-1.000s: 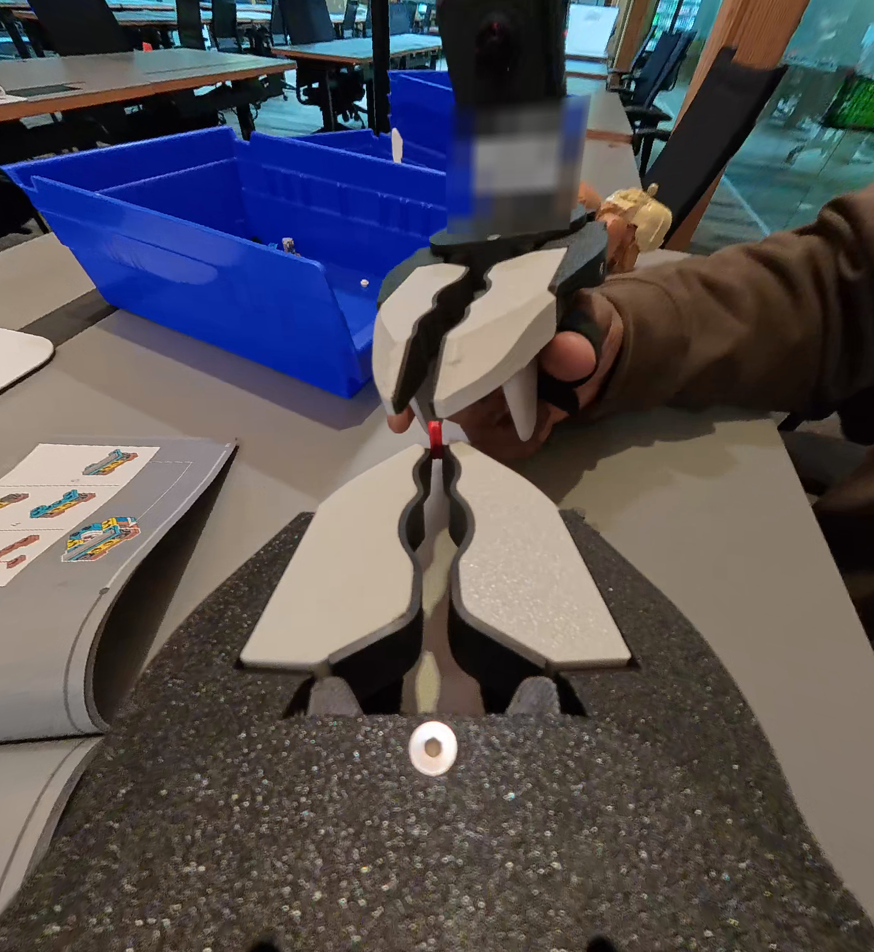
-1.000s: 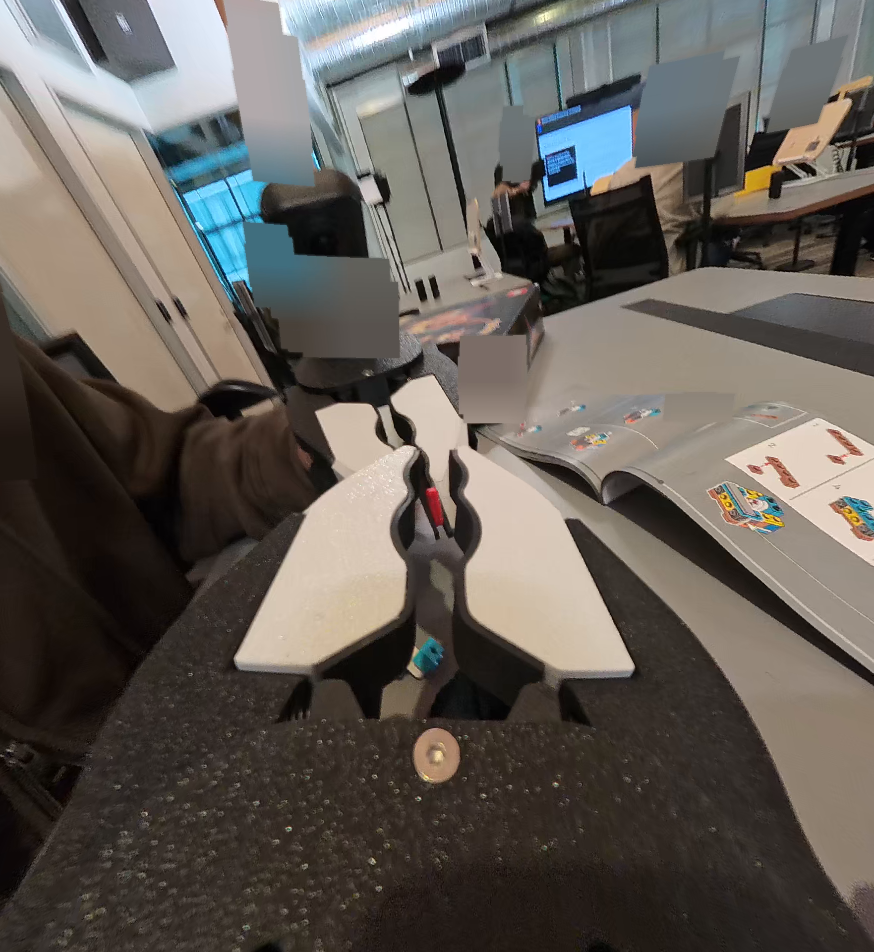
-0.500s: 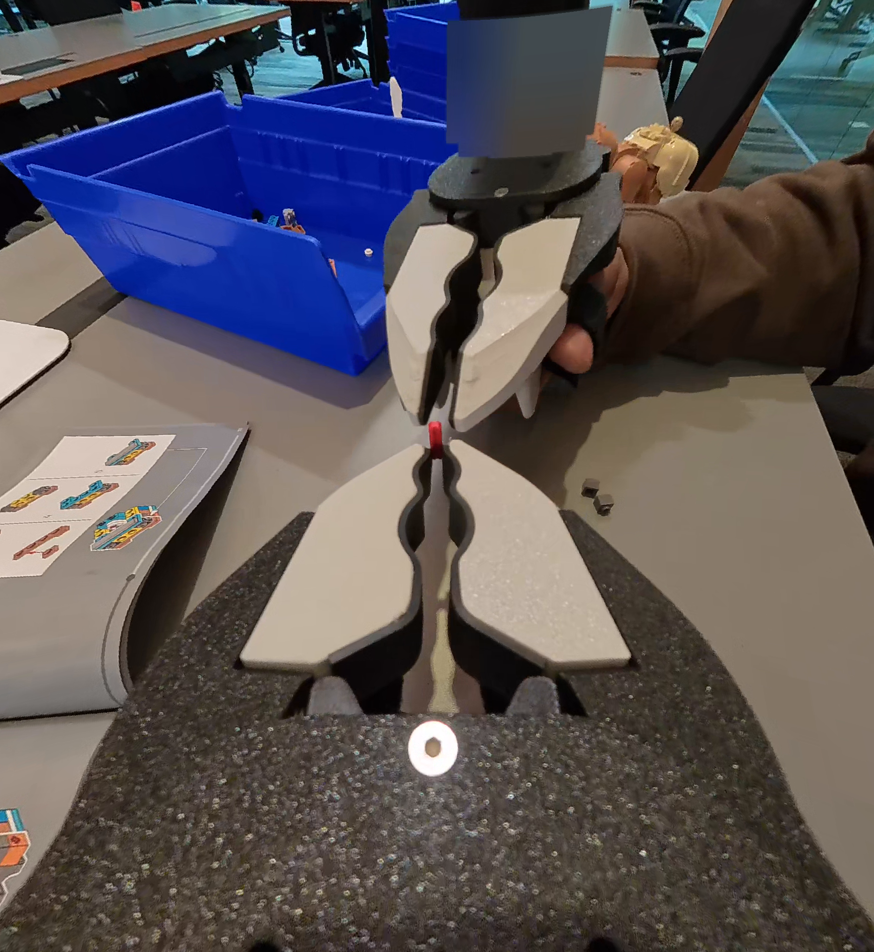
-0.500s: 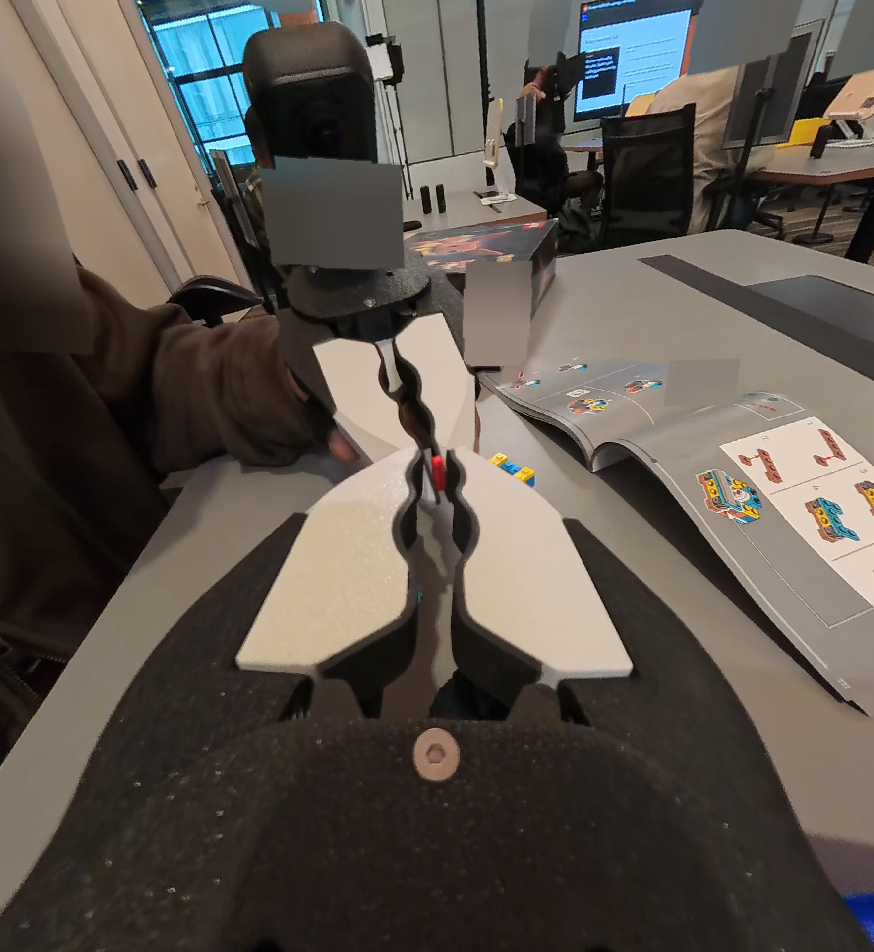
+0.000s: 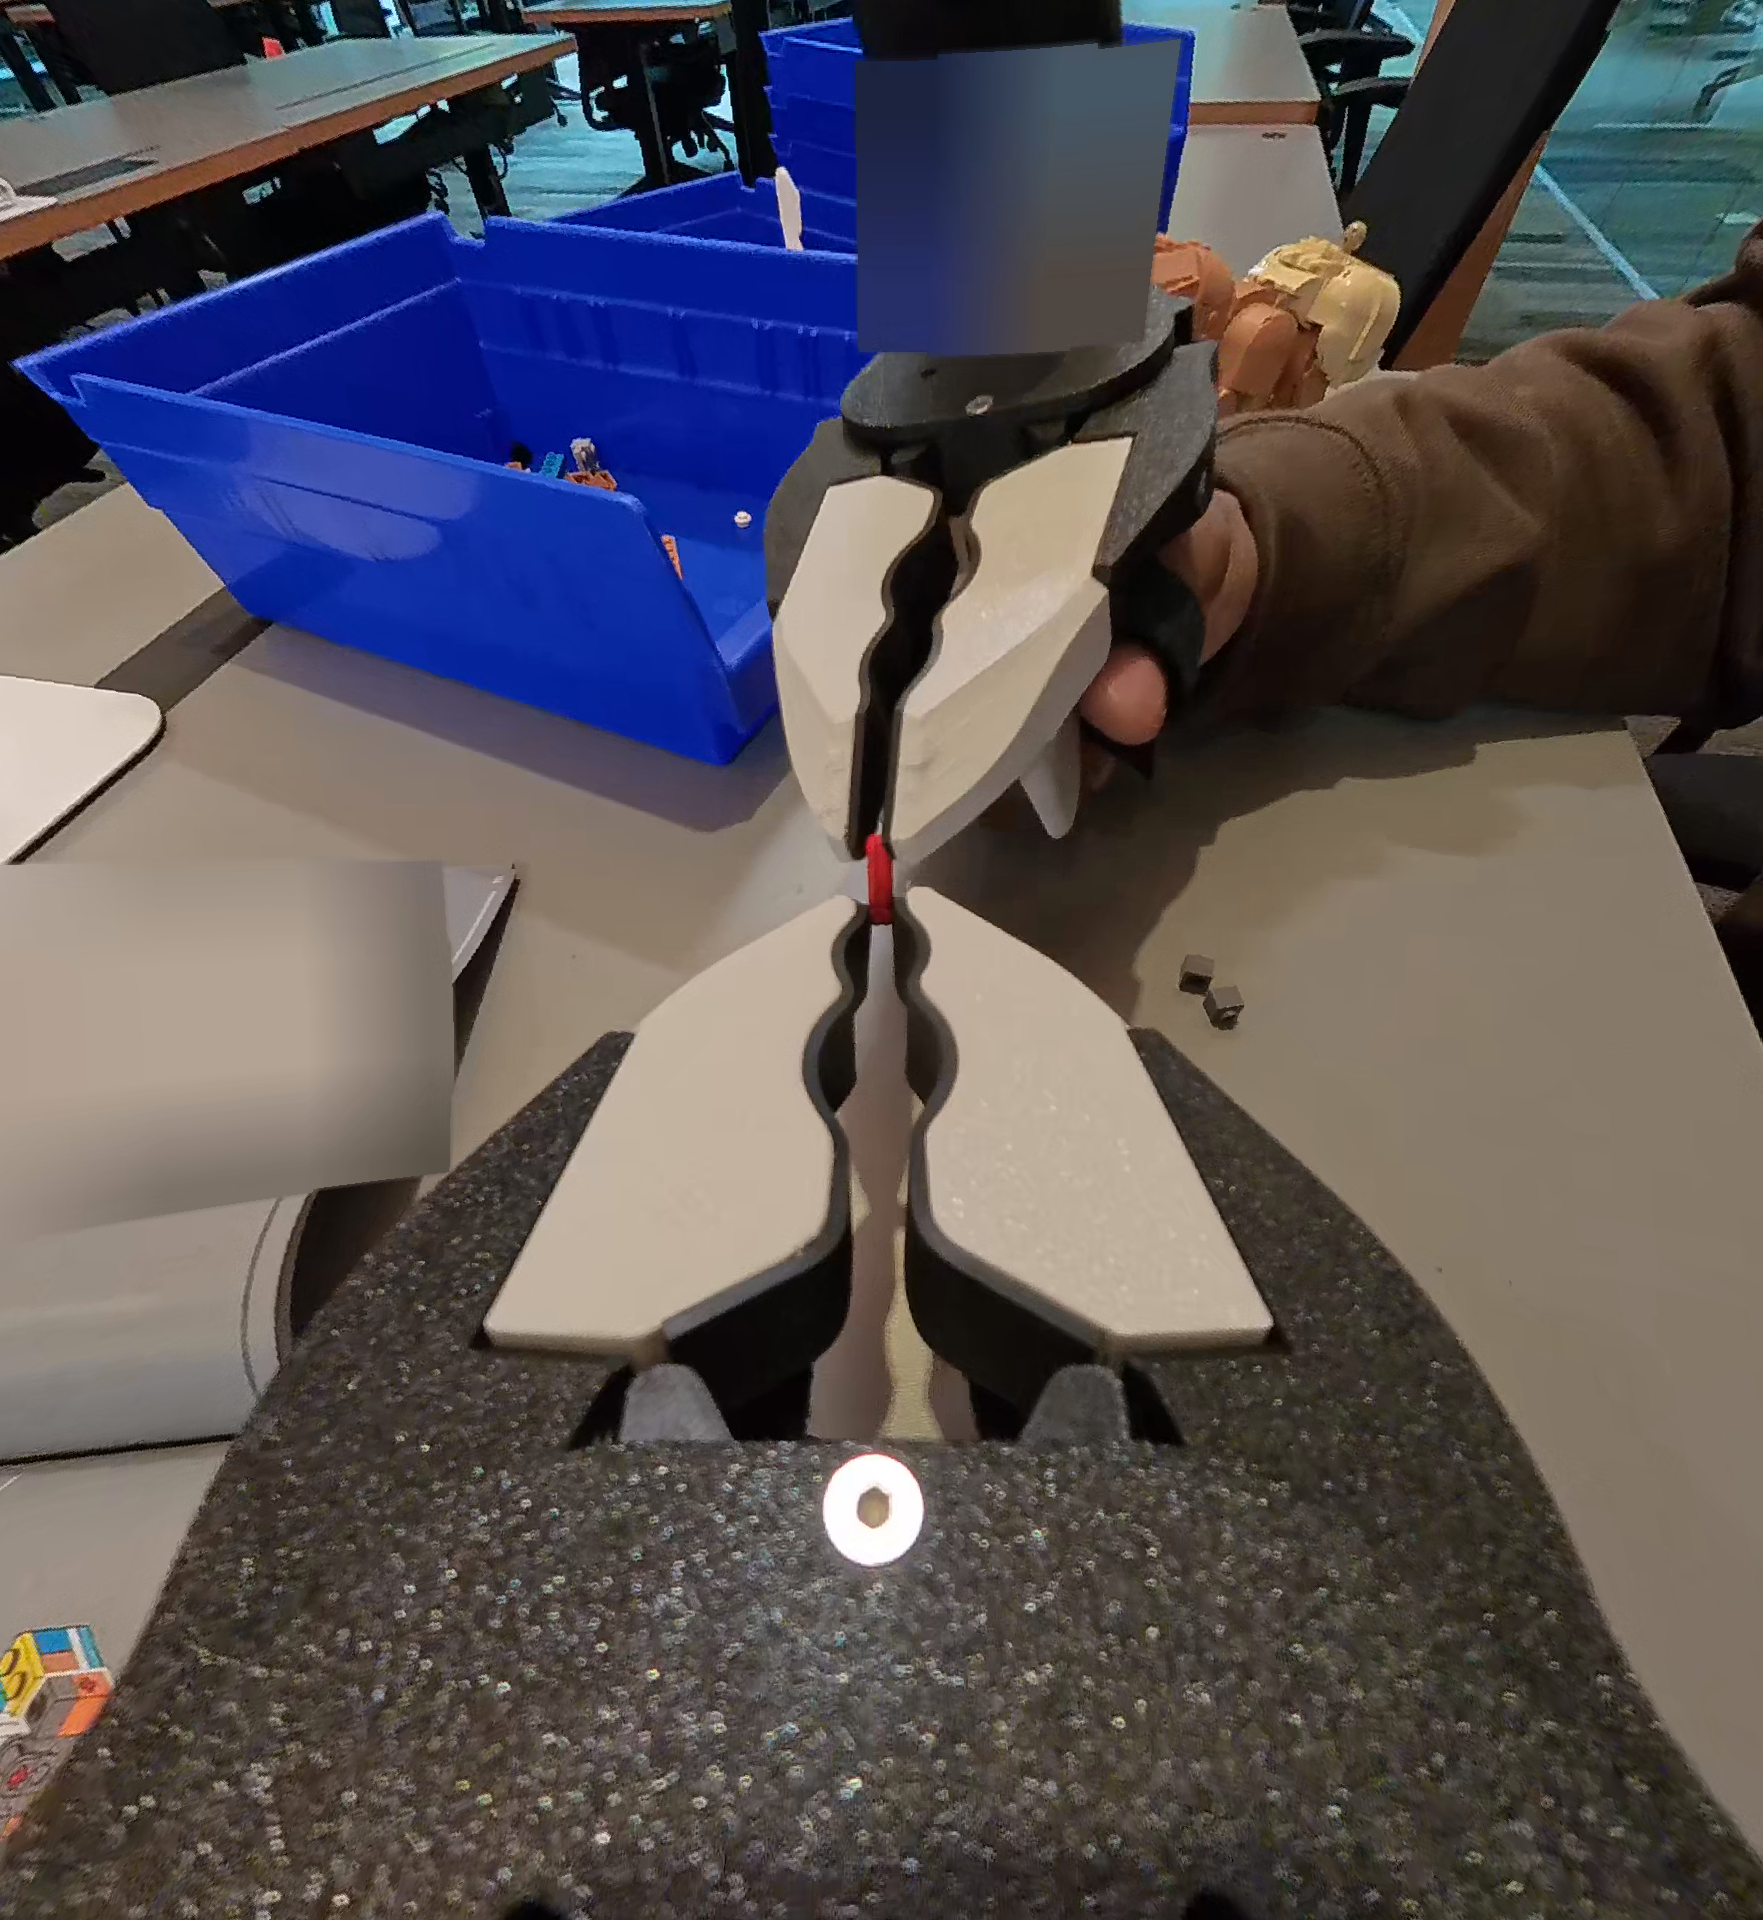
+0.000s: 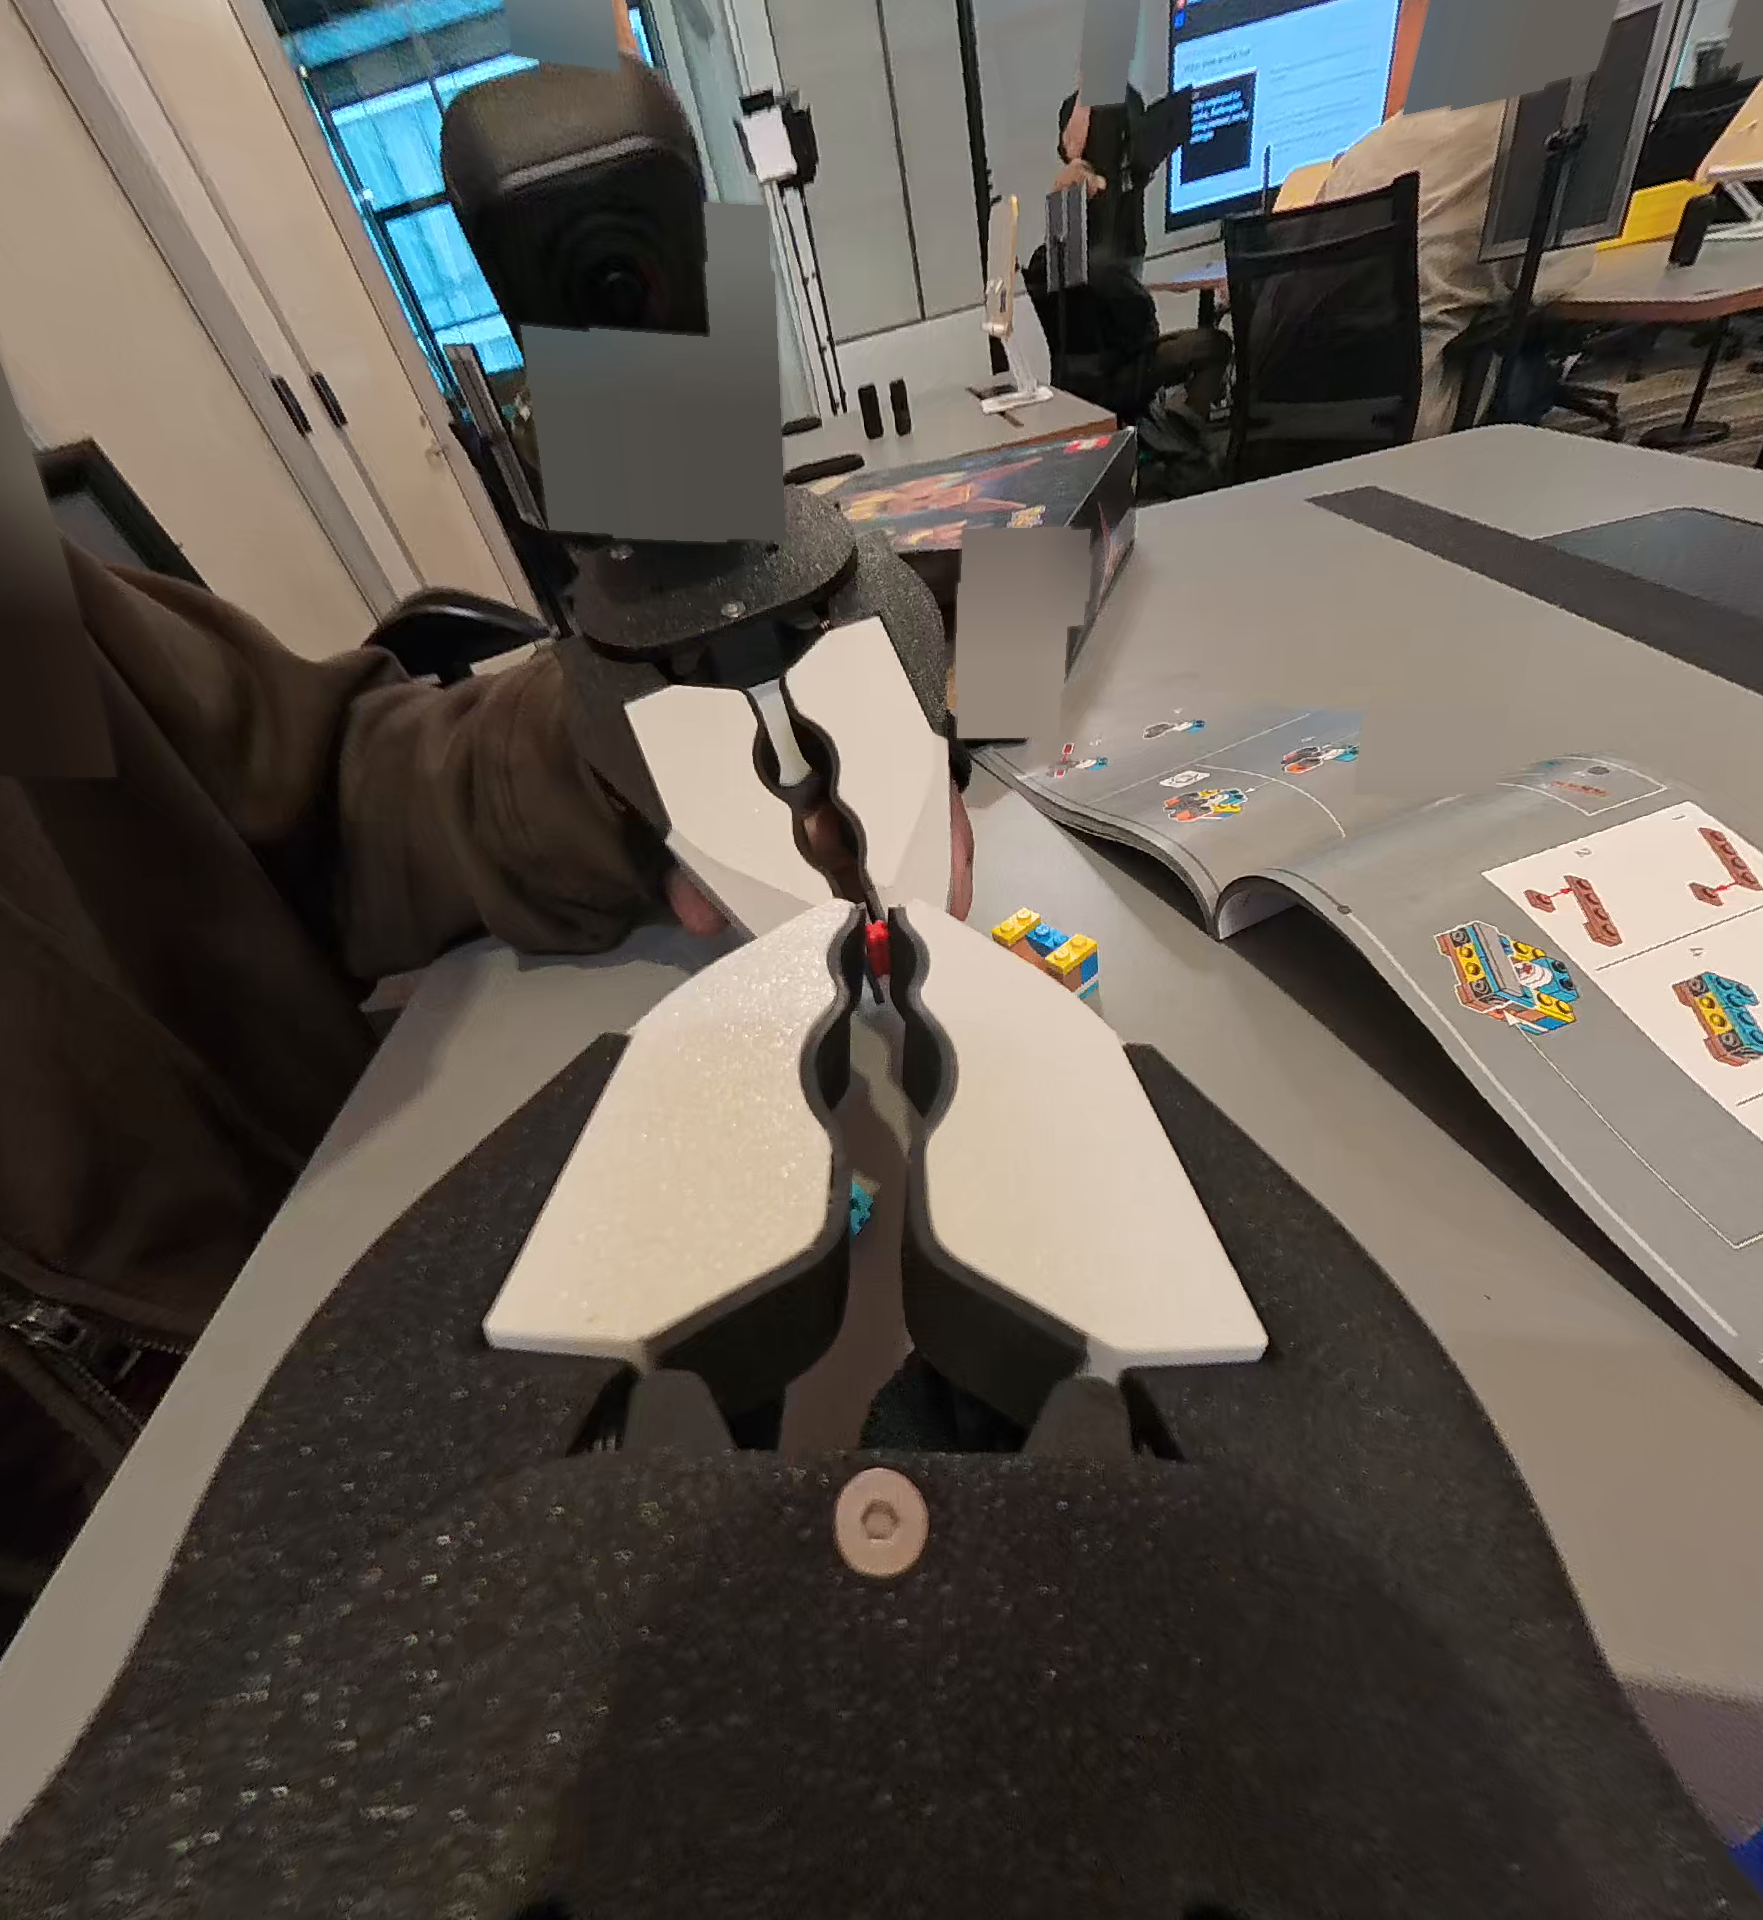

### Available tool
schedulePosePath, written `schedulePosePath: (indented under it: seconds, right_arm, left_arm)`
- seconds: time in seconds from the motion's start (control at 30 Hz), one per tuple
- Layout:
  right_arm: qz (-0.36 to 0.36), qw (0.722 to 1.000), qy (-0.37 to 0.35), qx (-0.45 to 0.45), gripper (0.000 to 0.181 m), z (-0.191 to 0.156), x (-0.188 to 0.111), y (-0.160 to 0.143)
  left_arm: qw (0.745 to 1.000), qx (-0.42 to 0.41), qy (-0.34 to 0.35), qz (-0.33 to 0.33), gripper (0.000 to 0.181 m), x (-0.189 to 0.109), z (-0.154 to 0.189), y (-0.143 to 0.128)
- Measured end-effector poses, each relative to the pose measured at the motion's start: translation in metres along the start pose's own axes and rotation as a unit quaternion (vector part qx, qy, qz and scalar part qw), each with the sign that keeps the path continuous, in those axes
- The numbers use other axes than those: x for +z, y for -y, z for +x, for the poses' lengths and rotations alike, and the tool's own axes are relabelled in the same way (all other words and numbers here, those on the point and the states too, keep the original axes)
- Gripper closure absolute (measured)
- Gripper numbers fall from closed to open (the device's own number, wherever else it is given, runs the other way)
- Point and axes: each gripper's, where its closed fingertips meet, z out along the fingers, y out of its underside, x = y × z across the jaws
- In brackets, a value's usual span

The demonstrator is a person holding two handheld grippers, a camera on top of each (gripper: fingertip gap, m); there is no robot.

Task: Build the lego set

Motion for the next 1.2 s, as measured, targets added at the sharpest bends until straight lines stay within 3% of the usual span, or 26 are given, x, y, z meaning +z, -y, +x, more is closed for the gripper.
schedulePosePath:
  seconds: [0.53,0.77,1.2]
  right_arm:
    - [0.027,1.0,0.009,0.01,0.177,-0.001,-0.005,0.007]
    - [-0.002,0.995,-0.011,-0.101,0.174,0.0,-0.017,0.001]
    - [-0.064,0.975,0.017,-0.21,0.166,-0.022,-0.008,-0.021]
  left_arm:
    - [0.999,0.013,-0.001,0.034,0.178,-0.006,-0.001,0.01]
    - [1.0,-0.002,-0.01,0.021,0.178,-0.008,-0.001,0.008]
    - [0.982,-0.121,-0.142,-0.015,0.178,-0.004,0.026,-0.007]
